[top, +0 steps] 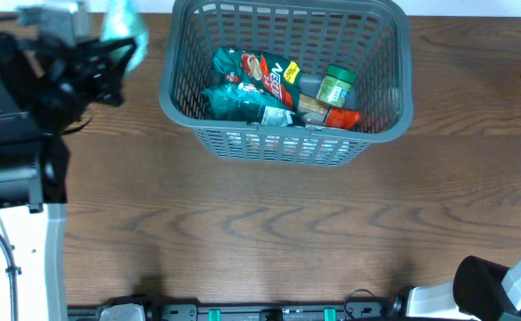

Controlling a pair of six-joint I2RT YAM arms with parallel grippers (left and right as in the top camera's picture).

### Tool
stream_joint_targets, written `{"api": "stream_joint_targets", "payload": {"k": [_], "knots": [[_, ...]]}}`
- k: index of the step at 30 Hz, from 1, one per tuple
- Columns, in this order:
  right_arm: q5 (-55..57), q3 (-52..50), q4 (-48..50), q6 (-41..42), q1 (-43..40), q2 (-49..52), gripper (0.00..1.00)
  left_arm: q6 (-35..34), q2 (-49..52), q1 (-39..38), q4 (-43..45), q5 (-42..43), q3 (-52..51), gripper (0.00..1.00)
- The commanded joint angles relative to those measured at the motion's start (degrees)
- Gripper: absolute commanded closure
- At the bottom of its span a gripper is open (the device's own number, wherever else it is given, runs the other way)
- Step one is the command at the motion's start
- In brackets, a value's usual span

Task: Pack container
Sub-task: 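Carry the tissue pack into the basket and release it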

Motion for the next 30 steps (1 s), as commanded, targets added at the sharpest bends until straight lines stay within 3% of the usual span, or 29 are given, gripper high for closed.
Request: {"api": "stream_joint_targets", "payload": {"k": [1, 9, 17, 18, 19, 20, 22, 24, 26, 28, 30], "knots": [[0.5, 0.0, -0.1, 0.6, -0.2, 0.0, 0.01, -0.3, 2.0, -7.1, 2.1, 1.6, 3.5, 0.94], [0.4, 0.0, -0.1, 0.6, -0.2, 0.0, 0.01, -0.3, 11.0, -22.0, 7.7, 1.6, 3.8, 0.95], [0.5, 0.0, -0.1, 0.6, -0.2, 0.0, 0.01, -0.3, 21.0, -29.2, 14.2, 1.6, 3.8, 0.94], [0.4, 0.0, -0.1, 0.6, -0.2, 0.0, 0.01, -0.3, 21.7, -29.4, 14.7, 1.6, 3.8, 0.90], [0.5, 0.0, -0.1, 0.6, -0.2, 0.0, 0.01, -0.3, 22.3, -29.6, 15.0, 1.6, 3.8, 0.69], [0.4, 0.0, -0.1, 0.6, -0.2, 0.0, 0.01, -0.3, 22.8, -29.6, 15.0, 1.6, 3.8, 0.58], [0.5, 0.0, -0.1, 0.6, -0.2, 0.0, 0.01, -0.3, 23.4, -29.6, 14.8, 1.6, 3.8, 0.51], [0.5, 0.0, -0.1, 0.6, -0.2, 0.0, 0.01, -0.3, 23.9, -29.6, 14.8, 1.5, 3.8, 0.35], [0.5, 0.0, -0.1, 0.6, -0.2, 0.0, 0.01, -0.3, 24.2, -29.6, 14.7, 1.5, 3.8, 0.29], [0.5, 0.0, -0.1, 0.6, -0.2, 0.0, 0.01, -0.3, 24.3, -29.6, 14.2, 1.5, 3.8, 0.07], [0.4, 0.0, -0.1, 0.6, -0.2, 0.0, 0.01, -0.3, 24.1, -29.5, 14.1, 1.5, 3.9, 0.03]]}}
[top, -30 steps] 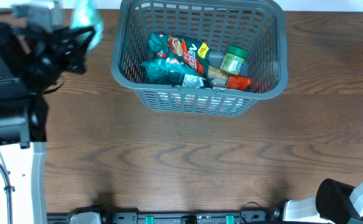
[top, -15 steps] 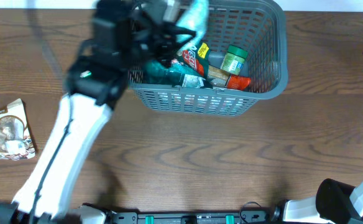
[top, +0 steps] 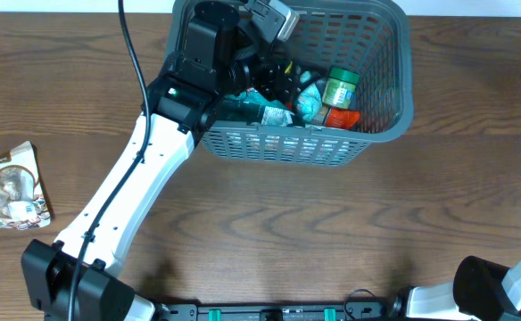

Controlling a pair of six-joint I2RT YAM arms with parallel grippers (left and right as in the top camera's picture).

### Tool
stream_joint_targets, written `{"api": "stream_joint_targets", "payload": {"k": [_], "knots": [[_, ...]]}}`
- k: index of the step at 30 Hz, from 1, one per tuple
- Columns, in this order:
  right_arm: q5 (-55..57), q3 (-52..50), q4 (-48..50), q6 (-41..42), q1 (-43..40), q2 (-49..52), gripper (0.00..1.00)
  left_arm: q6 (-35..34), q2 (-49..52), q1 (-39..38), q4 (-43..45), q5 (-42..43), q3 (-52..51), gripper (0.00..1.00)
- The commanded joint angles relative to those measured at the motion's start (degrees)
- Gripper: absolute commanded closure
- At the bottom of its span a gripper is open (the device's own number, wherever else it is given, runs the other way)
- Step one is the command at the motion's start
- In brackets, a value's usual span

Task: Pack container
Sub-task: 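Carry the tissue pack into the basket and release it, then move the left gripper to the brown paper snack bag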

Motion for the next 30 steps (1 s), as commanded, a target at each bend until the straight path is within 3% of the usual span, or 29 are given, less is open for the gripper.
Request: {"api": "stream_joint_targets", "payload": {"k": [1, 8, 16, 20, 25, 30], "knots": [[0.5, 0.0, -0.1, 0.6, -0.2, 0.0, 0.01, 0.1, 0.2, 0.4, 0.2, 0.3, 0.9, 0.03], [0.5, 0.0, -0.1, 0.6, -0.2, 0.0, 0.01, -2.5, -5.1, 5.9, -7.0, -10.1, 3.6, 0.04], [0.5, 0.0, -0.1, 0.6, -0.2, 0.0, 0.01, -2.5, -14.3, 18.5, -26.3, -36.5, 4.0, 0.04], [0.5, 0.0, -0.1, 0.6, -0.2, 0.0, 0.01, -2.5, -15.7, 26.6, -36.1, -45.8, 4.0, 0.01], [0.5, 0.0, -0.1, 0.6, -0.2, 0.0, 0.01, -5.1, -13.7, 38.7, -46.6, -47.0, 3.8, 0.01], [0.4, 0.0, -0.1, 0.6, -0.2, 0.0, 0.01, -6.4, -10.7, 49.2, -49.3, -47.0, 2.5, 0.01]]}}
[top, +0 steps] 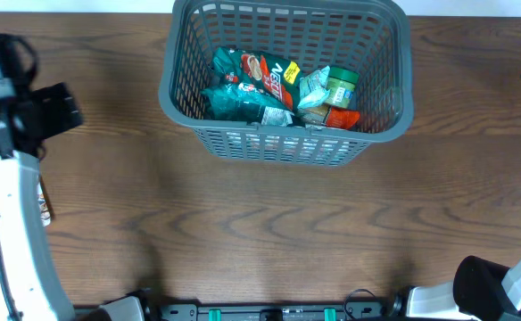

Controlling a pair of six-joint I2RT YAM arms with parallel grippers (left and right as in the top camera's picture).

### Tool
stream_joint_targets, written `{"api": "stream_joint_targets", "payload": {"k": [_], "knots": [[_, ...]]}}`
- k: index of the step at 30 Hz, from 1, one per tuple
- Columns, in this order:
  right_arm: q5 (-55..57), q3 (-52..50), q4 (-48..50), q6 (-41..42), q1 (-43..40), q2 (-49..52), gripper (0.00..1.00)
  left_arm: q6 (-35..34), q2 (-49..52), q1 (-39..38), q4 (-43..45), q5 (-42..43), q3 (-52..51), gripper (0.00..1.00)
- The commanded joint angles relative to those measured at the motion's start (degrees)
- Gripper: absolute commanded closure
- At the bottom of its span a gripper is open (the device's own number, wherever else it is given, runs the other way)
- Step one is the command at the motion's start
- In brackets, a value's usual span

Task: Pack container
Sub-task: 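Move the left gripper to the brown paper snack bag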

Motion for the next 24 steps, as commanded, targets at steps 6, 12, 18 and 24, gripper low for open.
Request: {"api": "stream_joint_targets", "payload": {"k": [6, 12, 18, 24], "knots": [[0.5, 0.0, 0.0, 0.6, -0.2, 0.0, 0.01, -1.4, 5.0, 14.0, -0.5, -2.1, -1.4, 0.01], [0.5, 0.0, 0.0, 0.6, -0.2, 0.0, 0.01, -0.4, 9.2, 20.6, -0.2, -1.9, -1.4, 0.01], [0.5, 0.0, 0.0, 0.6, -0.2, 0.0, 0.01, 3.9, 14.6, 24.2, 0.3, 3.2, -1.4, 0.01], [0.5, 0.0, 0.0, 0.6, -0.2, 0.0, 0.01, 10.1, 19.3, 24.9, 3.0, 7.0, -2.8, 0.01]]}}
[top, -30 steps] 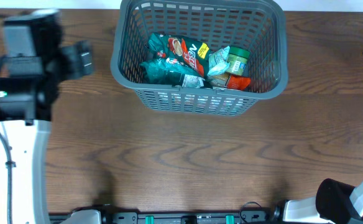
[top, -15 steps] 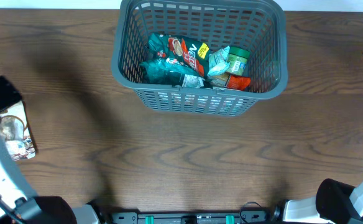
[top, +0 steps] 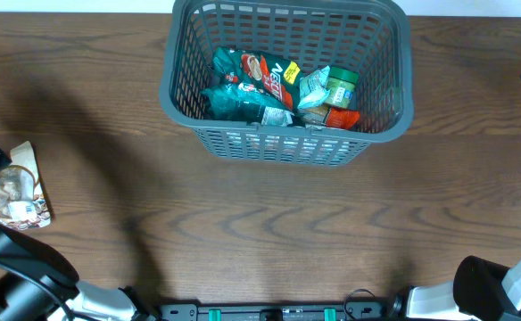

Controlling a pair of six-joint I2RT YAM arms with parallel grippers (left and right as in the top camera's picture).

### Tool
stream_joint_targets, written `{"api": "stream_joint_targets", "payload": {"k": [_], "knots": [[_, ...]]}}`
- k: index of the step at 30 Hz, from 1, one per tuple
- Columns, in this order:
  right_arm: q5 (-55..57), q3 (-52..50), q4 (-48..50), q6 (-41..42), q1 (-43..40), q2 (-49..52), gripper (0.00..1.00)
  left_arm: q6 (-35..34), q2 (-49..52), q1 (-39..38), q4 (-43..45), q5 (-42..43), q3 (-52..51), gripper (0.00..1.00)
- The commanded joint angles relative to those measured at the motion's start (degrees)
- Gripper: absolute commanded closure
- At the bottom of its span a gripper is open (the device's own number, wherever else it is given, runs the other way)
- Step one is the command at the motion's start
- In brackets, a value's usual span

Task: Pack container
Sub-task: 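Move the left gripper to the brown paper snack bag, then grasp the brown paper bag with the left gripper and lift it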

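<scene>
A grey plastic basket [top: 278,143] stands at the back middle of the table. Inside lie dark green snack bags [top: 247,89], a pale teal packet [top: 312,86], a green-lidded jar [top: 339,87] and a red item [top: 343,117]. A crumpled silver-white packet [top: 15,189] lies on the table at the far left. A black end of my left arm shows at the frame's left edge, just beside that packet; its fingers are not clear. Only a dark tip of my right arm shows at the right edge.
The left arm's white and black links [top: 24,276] fill the lower left corner. The right arm's base [top: 501,285] sits at the lower right. Brown wooden tabletop [top: 269,223] spreads in front of the basket.
My left arm stood over the left of the table, hiding the silver packet. Now it is low at the left edge and the packet lies uncovered. The basket's contents are unchanged.
My left gripper first held a pale teal packet at the back left. Then it reached into the basket with that packet. After that the teal packet lay in the basket by the jar and the arm was back at the left, now lower beside the silver packet.
</scene>
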Motion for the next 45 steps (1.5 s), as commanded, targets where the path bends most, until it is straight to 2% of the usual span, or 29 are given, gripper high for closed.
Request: {"api": "stream_joint_targets", "payload": {"k": [1, 7, 13, 20, 27, 35, 36, 37, 39, 40, 45], "knots": [[0.5, 0.0, 0.0, 0.6, -0.2, 0.0, 0.01, 5.6, 2.2, 0.2, 1.1, 3.7, -1.8, 0.01], [0.5, 0.0, 0.0, 0.6, -0.2, 0.0, 0.01, 8.5, 4.5, 0.5, 6.2, 4.9, -5.2, 0.01], [0.5, 0.0, 0.0, 0.6, -0.2, 0.0, 0.01, 6.9, 7.5, 3.1, 9.6, 5.5, -8.1, 0.01], [0.5, 0.0, 0.0, 0.6, -0.2, 0.0, 0.01, 7.0, 11.6, 6.2, 13.4, 12.6, -11.5, 0.01], [0.5, 0.0, 0.0, 0.6, -0.2, 0.0, 0.01, 7.1, 14.5, 6.5, 19.1, 14.4, -14.8, 0.01], [0.5, 0.0, 0.0, 0.6, -0.2, 0.0, 0.01, 7.1, 19.1, 6.5, 21.2, 16.7, -15.2, 0.00], [0.5, 0.0, 0.0, 0.6, -0.2, 0.0, 0.01, 7.1, 19.4, 6.5, 21.2, 17.5, -15.2, 0.07], [0.5, 0.0, 0.0, 0.6, -0.2, 0.0, 0.01, 7.1, 19.6, 6.5, 21.2, 18.3, -15.2, 0.26], [0.5, 0.0, 0.0, 0.6, -0.2, 0.0, 0.01, 7.1, 19.6, 6.5, 21.3, 18.9, -15.2, 0.81], [0.4, 0.0, 0.0, 0.6, -0.2, 0.0, 0.01, 7.1, 19.6, 6.5, 21.5, 18.9, -15.2, 0.94], [0.5, 0.0, 0.0, 0.6, -0.2, 0.0, 0.01, 6.9, 19.5, 6.5, 21.2, 22.5, -15.2, 0.94]]}}
